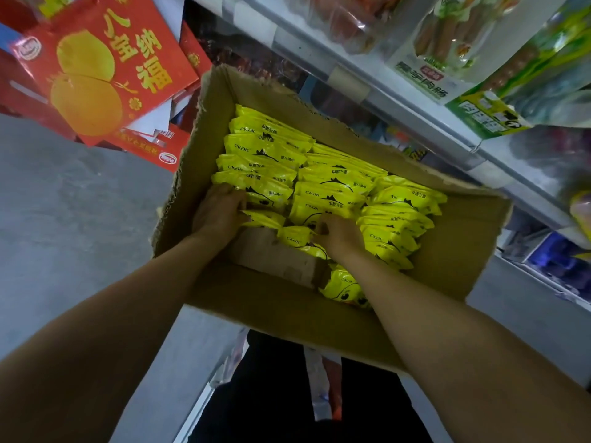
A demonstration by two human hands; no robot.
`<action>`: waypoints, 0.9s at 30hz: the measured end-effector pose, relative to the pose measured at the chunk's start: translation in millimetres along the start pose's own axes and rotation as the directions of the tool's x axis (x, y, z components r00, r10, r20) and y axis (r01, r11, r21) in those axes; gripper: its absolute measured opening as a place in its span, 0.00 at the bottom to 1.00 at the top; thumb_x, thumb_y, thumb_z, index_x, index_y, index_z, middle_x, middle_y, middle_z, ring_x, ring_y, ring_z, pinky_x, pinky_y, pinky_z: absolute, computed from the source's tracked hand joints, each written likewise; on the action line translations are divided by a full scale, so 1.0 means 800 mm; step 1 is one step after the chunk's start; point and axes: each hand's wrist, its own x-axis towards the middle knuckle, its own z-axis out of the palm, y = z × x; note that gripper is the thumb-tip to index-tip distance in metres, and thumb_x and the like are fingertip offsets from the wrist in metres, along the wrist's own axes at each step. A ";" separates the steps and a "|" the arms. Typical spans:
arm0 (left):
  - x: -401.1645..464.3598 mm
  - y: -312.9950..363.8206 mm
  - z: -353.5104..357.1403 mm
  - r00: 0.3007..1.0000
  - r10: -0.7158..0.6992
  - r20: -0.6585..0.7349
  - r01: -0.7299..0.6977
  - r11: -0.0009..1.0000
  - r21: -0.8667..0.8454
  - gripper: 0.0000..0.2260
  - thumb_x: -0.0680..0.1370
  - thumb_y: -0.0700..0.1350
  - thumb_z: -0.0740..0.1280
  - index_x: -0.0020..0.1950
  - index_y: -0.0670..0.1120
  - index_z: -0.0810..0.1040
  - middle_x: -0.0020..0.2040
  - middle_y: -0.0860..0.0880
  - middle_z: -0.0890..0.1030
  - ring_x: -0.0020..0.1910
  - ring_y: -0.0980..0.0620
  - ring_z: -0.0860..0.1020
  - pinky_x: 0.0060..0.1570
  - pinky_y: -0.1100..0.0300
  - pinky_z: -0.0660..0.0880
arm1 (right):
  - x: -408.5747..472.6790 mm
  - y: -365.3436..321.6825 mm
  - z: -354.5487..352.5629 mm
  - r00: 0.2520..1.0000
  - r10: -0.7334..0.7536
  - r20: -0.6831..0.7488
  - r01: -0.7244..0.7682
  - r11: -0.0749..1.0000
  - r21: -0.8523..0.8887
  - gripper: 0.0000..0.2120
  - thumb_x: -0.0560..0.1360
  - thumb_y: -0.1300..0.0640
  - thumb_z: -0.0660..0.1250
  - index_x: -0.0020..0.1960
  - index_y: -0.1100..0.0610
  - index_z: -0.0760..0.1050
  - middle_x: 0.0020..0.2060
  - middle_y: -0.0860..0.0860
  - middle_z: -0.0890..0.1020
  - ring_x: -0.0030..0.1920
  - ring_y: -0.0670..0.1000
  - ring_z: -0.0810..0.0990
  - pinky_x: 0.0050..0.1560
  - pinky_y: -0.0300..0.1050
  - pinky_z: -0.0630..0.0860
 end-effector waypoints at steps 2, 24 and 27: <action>-0.007 0.001 -0.004 0.999 -0.035 -0.015 0.033 0.995 -0.095 0.09 0.71 0.44 0.75 0.40 0.46 0.75 0.47 0.48 0.76 0.51 0.46 0.73 0.44 0.56 0.68 | -0.008 0.004 -0.008 1.000 -0.014 0.012 0.013 0.993 0.113 0.07 0.73 0.51 0.74 0.42 0.52 0.77 0.44 0.50 0.82 0.47 0.53 0.79 0.42 0.45 0.71; -0.217 0.281 -0.076 0.942 0.124 -0.312 -0.278 0.809 -0.518 0.08 0.83 0.47 0.60 0.45 0.46 0.70 0.35 0.52 0.69 0.34 0.58 0.65 0.31 0.68 0.63 | -0.226 0.118 -0.217 0.980 -0.036 -0.194 0.193 0.392 0.899 0.08 0.82 0.57 0.62 0.43 0.53 0.74 0.34 0.47 0.80 0.32 0.43 0.77 0.34 0.37 0.76; -0.263 0.354 -0.057 0.929 0.183 -0.323 -0.347 0.736 -0.581 0.11 0.83 0.47 0.59 0.40 0.48 0.69 0.35 0.51 0.67 0.35 0.55 0.64 0.34 0.61 0.63 | -0.285 0.174 -0.248 0.970 -0.047 -0.239 0.243 0.220 0.945 0.06 0.83 0.57 0.60 0.48 0.56 0.73 0.41 0.53 0.82 0.38 0.51 0.80 0.36 0.45 0.78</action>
